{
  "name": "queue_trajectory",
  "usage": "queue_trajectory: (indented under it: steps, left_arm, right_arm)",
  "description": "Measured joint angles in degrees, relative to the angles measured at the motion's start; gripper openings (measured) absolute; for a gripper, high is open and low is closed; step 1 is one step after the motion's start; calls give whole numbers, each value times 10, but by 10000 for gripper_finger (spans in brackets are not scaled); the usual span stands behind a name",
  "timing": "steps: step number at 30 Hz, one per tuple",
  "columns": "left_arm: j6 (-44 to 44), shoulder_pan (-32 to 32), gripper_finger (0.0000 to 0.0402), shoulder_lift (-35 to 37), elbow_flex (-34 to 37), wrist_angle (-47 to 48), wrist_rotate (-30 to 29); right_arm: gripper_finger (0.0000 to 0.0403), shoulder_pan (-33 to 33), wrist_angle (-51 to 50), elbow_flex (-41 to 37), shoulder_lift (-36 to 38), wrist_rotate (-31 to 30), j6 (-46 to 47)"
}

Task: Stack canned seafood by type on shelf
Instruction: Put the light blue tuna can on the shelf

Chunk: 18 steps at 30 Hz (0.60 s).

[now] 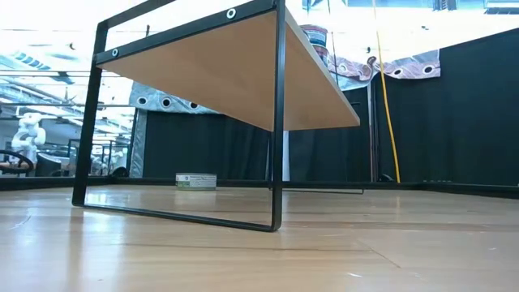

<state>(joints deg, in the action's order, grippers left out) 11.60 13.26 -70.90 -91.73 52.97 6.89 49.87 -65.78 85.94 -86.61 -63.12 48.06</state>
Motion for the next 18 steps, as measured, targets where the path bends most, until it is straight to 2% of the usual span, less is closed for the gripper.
queue_trajectory:
  steps: [3, 7, 18]
  left_arm:
    - [27, -3, 141, -30, 22, -27, 8]
    - [70, -11, 141, -77, 40, -63, 64]
    - [91, -53, 141, -186, 40, -76, 132]
  right_arm:
    - [0, 0, 0, 0, 0, -3, -33]
    - [0, 0, 0, 0, 0, -2, -48]
    - [0, 1, -7, 0, 0, 4, -124]
